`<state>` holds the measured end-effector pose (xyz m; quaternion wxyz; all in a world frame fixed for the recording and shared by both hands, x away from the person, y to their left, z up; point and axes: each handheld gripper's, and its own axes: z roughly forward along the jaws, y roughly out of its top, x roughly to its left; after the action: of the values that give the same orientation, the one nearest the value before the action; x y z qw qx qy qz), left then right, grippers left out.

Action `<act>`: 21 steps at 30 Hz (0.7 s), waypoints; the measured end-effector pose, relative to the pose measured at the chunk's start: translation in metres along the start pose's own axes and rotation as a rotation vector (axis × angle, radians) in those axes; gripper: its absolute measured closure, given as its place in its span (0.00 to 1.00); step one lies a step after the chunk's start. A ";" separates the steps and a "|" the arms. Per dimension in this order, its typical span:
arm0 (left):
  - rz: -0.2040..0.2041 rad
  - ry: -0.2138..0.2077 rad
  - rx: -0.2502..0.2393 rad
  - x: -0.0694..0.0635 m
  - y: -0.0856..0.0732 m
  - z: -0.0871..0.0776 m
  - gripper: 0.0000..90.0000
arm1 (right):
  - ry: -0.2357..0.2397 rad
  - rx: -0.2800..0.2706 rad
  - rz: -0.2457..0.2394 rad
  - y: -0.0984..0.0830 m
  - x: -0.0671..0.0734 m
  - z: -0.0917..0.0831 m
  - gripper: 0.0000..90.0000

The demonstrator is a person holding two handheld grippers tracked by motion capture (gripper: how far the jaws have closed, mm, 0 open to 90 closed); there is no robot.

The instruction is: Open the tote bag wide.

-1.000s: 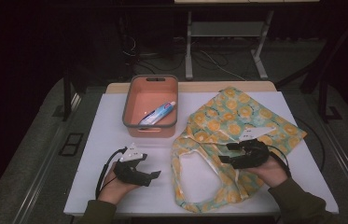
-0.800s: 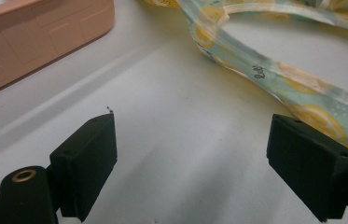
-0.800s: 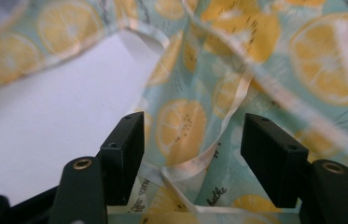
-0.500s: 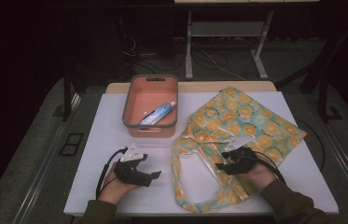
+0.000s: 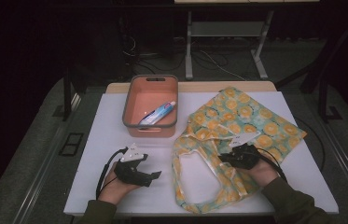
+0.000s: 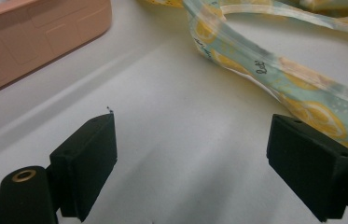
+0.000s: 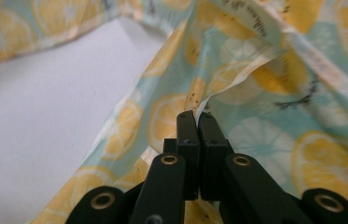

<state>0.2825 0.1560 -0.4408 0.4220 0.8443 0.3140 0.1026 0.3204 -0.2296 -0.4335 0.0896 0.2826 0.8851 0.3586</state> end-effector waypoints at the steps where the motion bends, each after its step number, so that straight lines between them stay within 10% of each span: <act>1: 0.000 0.000 -0.001 0.000 0.000 0.000 0.16 | -0.002 -0.014 0.006 0.001 -0.002 -0.003 0.99; 21: -0.004 -0.005 -0.008 0.001 -0.001 0.000 0.16 | -0.148 -0.229 0.168 0.008 -0.070 -0.052 0.99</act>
<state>0.2832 0.1566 -0.4416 0.4264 0.8421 0.3142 0.1012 0.3630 -0.2952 -0.3929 0.1560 0.3691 0.8028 0.4416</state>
